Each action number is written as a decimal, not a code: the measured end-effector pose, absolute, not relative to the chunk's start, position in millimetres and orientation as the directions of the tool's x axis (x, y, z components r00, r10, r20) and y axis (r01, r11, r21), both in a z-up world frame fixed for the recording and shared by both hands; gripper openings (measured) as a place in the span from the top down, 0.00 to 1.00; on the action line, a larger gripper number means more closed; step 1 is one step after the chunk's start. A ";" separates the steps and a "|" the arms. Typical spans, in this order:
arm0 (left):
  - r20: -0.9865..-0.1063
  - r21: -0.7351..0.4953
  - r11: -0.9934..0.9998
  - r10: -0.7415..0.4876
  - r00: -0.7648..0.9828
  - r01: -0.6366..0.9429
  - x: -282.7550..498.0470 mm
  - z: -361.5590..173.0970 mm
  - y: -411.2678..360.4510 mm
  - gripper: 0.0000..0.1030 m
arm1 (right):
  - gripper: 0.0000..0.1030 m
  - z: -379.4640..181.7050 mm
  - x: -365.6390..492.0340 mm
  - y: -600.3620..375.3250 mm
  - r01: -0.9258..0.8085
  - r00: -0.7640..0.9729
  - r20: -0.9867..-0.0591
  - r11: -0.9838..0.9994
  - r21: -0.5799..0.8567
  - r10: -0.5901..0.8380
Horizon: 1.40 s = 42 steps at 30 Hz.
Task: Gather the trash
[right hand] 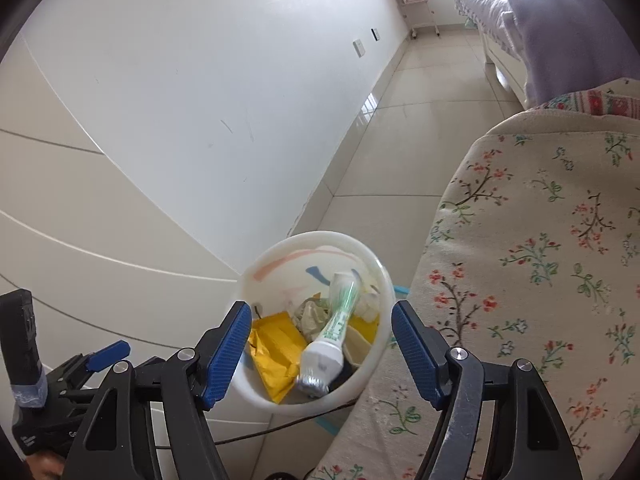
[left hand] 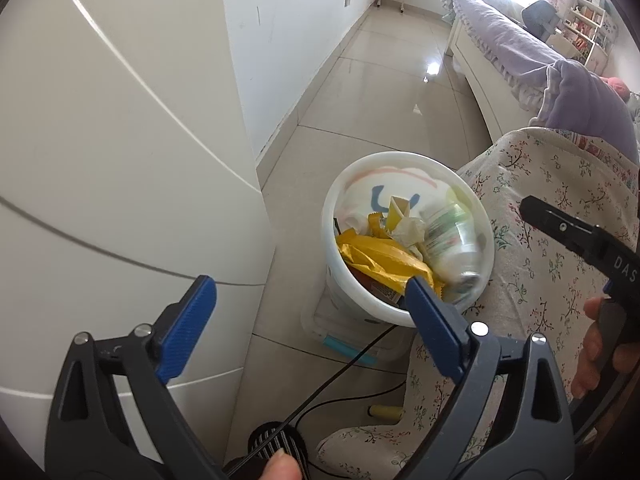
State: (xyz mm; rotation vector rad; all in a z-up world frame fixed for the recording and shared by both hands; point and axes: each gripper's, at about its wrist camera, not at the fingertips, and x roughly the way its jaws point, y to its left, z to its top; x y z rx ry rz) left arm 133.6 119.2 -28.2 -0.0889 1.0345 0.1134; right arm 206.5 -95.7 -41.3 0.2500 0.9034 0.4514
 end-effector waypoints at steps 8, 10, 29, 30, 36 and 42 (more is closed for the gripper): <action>-0.861 -0.019 0.992 0.045 0.506 -0.121 121.9 -27.5 106.1 0.01 | 0.27 -24.4 177.0 -123.9 -0.250 0.553 -0.737 0.921 0.299 0.389; -0.860 -0.026 0.993 0.035 0.509 -0.113 116.5 -26.0 99.4 0.01 | 0.27 -22.4 171.2 -135.8 -0.247 0.555 -0.752 0.934 0.260 0.356; -0.830 -0.071 0.995 -0.024 0.557 -0.064 32.0 -9.3 25.2 0.01 | 0.14 5.6 47.0 -230.8 -0.162 0.564 -0.804 0.980 0.116 0.188; -0.831 -0.073 0.995 -0.025 0.556 -0.065 28.0 -10.1 23.2 0.01 | 0.14 5.1 40.2 -234.6 -0.149 0.563 -0.804 0.980 0.131 0.193; -0.815 -0.055 0.996 -0.005 0.579 -0.069 5.5 -9.1 10.7 0.01 | 0.13 7.0 -1.1 -242.0 -0.098 0.622 -0.776 0.993 0.063 0.110; -0.779 0.021 0.998 0.053 0.625 -0.058 -8.5 -6.2 -6.4 0.01 | 0.13 2.6 -24.7 -244.7 -0.038 0.690 -0.723 0.999 -0.020 0.012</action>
